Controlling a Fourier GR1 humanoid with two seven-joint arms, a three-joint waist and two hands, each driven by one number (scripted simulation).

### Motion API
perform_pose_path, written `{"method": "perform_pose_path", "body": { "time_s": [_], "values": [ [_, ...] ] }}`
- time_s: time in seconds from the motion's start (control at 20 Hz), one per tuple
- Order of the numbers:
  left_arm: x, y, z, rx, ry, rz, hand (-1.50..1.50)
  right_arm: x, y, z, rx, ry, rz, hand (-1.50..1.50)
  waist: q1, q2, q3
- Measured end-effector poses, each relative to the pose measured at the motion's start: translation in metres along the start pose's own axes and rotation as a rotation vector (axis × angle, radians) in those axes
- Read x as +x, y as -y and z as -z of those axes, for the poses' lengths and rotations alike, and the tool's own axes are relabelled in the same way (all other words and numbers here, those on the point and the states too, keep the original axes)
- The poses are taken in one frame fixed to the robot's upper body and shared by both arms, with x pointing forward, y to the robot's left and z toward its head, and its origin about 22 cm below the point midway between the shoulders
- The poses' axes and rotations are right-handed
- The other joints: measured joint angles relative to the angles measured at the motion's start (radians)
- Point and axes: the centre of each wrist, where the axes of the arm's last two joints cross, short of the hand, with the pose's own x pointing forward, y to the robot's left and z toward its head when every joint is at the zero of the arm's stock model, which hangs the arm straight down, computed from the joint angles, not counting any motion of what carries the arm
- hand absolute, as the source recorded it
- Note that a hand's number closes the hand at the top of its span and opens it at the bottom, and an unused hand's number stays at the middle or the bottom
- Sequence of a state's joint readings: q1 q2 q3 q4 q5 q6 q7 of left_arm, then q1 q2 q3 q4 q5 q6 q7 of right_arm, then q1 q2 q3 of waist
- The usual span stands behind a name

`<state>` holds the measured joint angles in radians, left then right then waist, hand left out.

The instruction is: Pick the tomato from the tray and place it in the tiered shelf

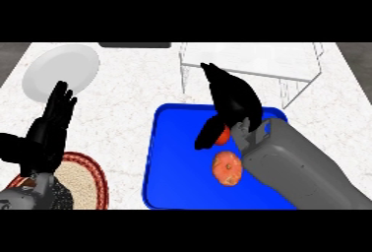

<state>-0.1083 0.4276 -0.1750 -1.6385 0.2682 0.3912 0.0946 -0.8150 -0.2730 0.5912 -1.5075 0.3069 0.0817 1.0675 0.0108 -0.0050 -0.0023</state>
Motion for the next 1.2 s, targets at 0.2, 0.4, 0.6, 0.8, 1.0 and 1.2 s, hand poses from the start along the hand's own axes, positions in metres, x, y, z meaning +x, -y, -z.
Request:
{"method": "perform_pose_path", "body": {
  "time_s": [0.2,0.4,0.6,0.8,1.0,1.2],
  "values": [
    [0.0,-0.001,0.0,-0.003,-0.001,-0.001,0.0,0.011,-0.015,0.011,0.001,-0.051,-0.083,-1.5,0.002,0.003,0.001],
    [-0.001,0.0,-0.001,0.002,0.001,0.0,0.0,0.012,-0.034,0.022,0.016,-0.116,-0.174,-1.5,0.0,0.003,0.001],
    [-0.003,0.001,-0.004,0.005,0.0,0.002,0.0,0.002,-0.05,0.029,0.038,-0.18,-0.238,-1.5,-0.005,0.002,0.001],
    [-0.001,0.001,-0.005,0.013,0.005,0.002,0.0,-0.008,-0.056,0.031,0.033,-0.203,-0.245,-1.5,-0.009,0.002,0.002],
    [-0.003,-0.003,-0.008,0.012,0.007,0.001,0.0,-0.018,-0.066,0.031,0.043,-0.221,-0.245,-1.5,-0.009,0.003,0.002],
    [0.0,-0.002,-0.005,0.013,0.007,0.001,0.0,-0.022,-0.075,0.033,0.051,-0.236,-0.244,-1.5,-0.009,0.004,0.002]
  ]
}}
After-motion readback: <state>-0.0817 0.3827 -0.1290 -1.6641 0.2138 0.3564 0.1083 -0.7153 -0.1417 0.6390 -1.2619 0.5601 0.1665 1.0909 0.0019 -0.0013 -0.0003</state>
